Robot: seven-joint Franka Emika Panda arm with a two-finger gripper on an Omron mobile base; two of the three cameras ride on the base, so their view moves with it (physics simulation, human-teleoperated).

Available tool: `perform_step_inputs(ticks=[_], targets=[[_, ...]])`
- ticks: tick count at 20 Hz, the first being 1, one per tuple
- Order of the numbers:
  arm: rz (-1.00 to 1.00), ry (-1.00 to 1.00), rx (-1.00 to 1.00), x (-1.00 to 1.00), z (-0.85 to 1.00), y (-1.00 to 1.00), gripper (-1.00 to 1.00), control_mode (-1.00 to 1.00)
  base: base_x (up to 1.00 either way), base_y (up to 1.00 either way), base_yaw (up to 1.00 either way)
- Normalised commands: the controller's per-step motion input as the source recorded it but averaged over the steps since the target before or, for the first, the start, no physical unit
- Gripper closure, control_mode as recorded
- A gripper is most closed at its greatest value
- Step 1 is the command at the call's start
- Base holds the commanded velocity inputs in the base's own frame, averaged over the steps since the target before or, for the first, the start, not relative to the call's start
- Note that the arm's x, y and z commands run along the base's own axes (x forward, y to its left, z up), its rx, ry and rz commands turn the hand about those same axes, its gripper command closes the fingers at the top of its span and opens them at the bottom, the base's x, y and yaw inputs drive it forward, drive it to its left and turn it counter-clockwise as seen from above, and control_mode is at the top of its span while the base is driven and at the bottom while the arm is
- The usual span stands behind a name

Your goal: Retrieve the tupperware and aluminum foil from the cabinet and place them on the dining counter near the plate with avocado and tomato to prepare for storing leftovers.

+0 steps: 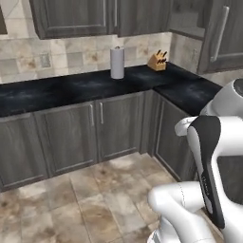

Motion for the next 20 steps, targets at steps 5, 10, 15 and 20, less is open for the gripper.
perform_step_inputs(ticks=[5, 10, 15, 20], targets=[[0.0, 0.0, 0.0, 0.0, 0.0, 0.0, -1.0, 1.0, 1.0, 0.36, -0.19], [0.0, 0.0, 0.0, 0.0, 0.0, 0.0, -1.0, 1.0, 1.0, 0.32, -0.36], [0.0, 0.0, 0.0, 0.0, 0.0, 0.0, -1.0, 1.0, 0.94, 0.36, -0.54], [0.0, 0.0, 0.0, 0.0, 0.0, 0.0, -1.0, 1.0, 0.71, 0.49, -0.67]])
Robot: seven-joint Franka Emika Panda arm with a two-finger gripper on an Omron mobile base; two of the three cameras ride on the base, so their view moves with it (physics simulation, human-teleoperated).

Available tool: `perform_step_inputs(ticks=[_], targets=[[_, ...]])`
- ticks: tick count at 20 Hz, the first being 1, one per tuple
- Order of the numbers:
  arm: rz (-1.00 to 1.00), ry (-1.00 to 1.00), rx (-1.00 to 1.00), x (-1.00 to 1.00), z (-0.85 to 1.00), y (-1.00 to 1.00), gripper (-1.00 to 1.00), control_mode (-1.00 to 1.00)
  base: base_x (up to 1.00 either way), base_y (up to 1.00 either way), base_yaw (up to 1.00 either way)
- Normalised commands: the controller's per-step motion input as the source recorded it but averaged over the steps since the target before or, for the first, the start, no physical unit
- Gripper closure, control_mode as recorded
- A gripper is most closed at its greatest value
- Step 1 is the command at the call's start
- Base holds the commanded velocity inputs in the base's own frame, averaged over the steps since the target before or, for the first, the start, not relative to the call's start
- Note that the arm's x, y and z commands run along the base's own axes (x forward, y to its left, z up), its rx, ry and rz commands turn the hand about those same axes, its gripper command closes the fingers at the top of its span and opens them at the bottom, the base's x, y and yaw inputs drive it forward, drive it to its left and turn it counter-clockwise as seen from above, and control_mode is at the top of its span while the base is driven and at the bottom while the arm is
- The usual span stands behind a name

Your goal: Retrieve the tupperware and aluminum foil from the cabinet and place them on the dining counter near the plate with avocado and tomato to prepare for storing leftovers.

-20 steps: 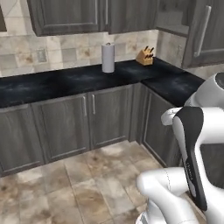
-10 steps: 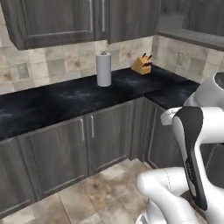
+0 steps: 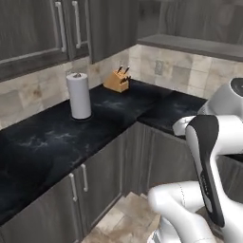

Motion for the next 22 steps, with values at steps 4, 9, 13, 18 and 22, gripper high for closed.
perform_step_inputs(ticks=[4, 9, 13, 18, 22], targets=[[0.0, 0.0, 0.0, 0.0, 0.0, 0.0, -1.0, 1.0, 0.33, 0.42, -0.69], [0.0, 0.0, 0.0, 0.0, 0.0, 0.0, -1.0, 1.0, 0.0, 0.29, -0.69], [0.0, 0.0, 0.0, 0.0, 0.0, 0.0, -1.0, 1.0, 0.06, 0.16, -0.69], [0.0, 0.0, 0.0, 0.0, 0.0, 0.0, -1.0, 1.0, 0.47, 0.26, -0.57], [0.0, 0.0, 0.0, 0.0, 0.0, 0.0, -1.0, 1.0, 0.6, 0.54, -0.39]])
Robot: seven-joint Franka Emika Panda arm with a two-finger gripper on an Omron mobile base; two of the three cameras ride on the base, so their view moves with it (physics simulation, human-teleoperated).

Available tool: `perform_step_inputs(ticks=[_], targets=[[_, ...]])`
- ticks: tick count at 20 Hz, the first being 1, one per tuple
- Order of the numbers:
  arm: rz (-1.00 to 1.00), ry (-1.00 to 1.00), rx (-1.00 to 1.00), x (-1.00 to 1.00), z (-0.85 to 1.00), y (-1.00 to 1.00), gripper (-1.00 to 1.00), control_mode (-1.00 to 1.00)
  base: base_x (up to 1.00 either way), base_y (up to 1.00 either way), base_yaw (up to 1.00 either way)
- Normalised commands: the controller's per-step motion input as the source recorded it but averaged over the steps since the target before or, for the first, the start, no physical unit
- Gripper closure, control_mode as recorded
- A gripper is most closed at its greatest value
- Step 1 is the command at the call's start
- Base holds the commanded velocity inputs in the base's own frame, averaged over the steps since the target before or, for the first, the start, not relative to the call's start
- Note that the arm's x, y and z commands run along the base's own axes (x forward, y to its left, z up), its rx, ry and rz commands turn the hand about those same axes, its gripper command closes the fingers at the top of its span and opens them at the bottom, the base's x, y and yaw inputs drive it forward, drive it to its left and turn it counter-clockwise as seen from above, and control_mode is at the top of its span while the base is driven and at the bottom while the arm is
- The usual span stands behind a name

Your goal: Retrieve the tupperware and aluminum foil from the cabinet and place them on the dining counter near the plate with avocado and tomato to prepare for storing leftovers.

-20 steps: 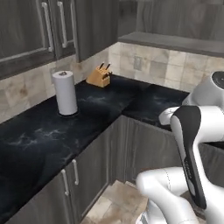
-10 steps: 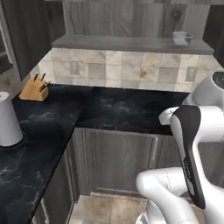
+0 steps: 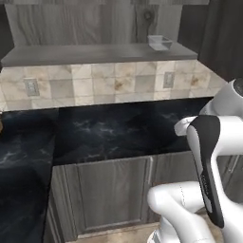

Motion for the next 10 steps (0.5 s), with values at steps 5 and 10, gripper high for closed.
perform_step_inputs(ticks=[5, 10], targets=[[0.0, 0.0, 0.0, 0.0, 0.0, 0.0, -1.0, 1.0, 0.64, 0.46, -0.3], [0.0, 0.0, 0.0, 0.0, 0.0, 0.0, -1.0, 1.0, 0.59, 0.04, -0.27]])
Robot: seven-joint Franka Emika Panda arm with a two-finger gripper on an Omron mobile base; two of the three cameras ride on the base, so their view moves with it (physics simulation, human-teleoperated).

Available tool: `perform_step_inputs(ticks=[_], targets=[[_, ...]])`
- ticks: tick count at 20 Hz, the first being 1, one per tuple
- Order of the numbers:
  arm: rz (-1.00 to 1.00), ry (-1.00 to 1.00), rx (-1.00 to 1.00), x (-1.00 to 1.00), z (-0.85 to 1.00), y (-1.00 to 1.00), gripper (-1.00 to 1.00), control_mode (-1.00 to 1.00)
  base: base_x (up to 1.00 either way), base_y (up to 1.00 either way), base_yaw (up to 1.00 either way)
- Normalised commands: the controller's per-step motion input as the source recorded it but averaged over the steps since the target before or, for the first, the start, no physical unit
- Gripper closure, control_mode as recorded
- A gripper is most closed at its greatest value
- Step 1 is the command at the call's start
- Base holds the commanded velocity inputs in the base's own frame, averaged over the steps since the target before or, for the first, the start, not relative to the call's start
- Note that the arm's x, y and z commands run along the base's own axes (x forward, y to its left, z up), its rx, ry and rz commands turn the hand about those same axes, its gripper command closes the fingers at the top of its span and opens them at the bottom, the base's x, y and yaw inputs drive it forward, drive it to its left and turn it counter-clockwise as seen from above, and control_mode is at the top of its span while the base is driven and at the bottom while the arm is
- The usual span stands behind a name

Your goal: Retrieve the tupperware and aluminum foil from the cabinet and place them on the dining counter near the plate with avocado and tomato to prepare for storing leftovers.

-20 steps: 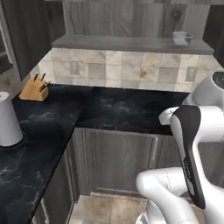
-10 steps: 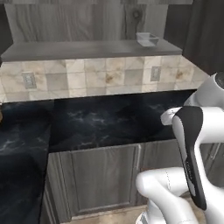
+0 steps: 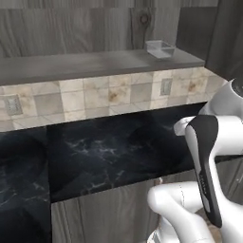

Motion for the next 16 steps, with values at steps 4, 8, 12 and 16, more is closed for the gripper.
perform_step_inputs(ticks=[4, 8, 12, 16], targets=[[0.0, 0.0, 0.0, 0.0, 0.0, 0.0, -1.0, 1.0, 0.51, 0.0, -0.25], [0.0, 0.0, 0.0, 0.0, 0.0, 0.0, -1.0, 1.0, 0.56, 0.06, -0.15], [0.0, 0.0, 0.0, 0.0, 0.0, 0.0, -1.0, 1.0, 0.64, 0.02, -0.01], [0.0, 0.0, 0.0, 0.28, 0.17, 0.0, -1.0, -1.0, 0.14, 0.0, 0.0]])
